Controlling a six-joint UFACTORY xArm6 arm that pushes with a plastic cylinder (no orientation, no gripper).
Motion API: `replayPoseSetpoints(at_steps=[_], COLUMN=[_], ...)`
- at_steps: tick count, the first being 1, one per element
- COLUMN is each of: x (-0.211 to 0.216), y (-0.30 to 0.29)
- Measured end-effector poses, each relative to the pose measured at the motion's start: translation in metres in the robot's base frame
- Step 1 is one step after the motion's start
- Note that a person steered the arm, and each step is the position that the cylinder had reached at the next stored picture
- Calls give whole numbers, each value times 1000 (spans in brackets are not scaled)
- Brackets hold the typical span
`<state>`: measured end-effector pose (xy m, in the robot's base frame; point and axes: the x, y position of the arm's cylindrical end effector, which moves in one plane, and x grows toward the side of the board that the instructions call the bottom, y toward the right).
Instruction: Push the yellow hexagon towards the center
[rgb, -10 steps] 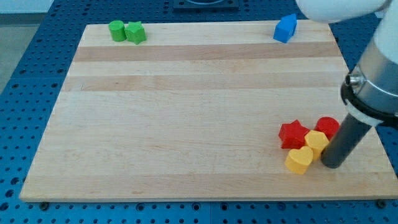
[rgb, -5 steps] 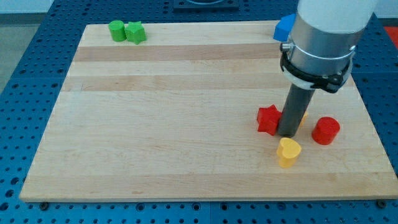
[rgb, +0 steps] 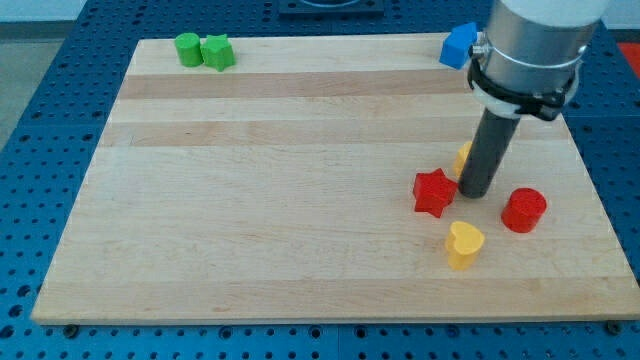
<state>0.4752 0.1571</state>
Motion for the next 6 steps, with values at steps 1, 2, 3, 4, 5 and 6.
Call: replayPoseSetpoints(at_steps=[1,2,3,4,5,6], x=[-17,-35,-42,-47,-63,-72], y=[0,7,22,38,41,41])
